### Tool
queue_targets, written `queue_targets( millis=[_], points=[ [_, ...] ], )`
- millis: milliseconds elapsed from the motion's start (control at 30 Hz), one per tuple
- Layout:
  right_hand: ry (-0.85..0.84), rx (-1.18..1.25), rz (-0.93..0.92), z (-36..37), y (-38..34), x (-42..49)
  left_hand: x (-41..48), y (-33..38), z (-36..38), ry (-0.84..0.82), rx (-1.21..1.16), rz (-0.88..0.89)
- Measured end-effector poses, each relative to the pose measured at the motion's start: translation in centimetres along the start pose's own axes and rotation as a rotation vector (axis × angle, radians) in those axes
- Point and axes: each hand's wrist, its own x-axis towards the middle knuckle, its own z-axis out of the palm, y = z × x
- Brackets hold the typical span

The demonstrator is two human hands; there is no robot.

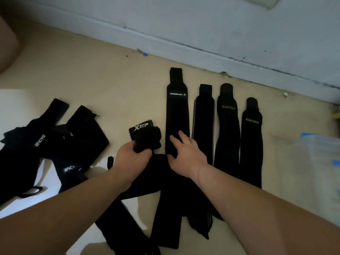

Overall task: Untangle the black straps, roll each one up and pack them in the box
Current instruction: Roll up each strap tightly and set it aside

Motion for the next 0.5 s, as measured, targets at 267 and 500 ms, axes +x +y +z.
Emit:
queue_targets(
  millis=[267,500],
  points=[
    [0.08,-0.344,0.023,0.8,-2.4,0.6,-2.2,1.2,-6.5,0.0,-0.337,-0.099],
    [-0.358,0.802,0.123,0.4,-12.4,1.8,-5.1,-2.0,-11.4,-0.096,-0.22,0.006]
  ],
)
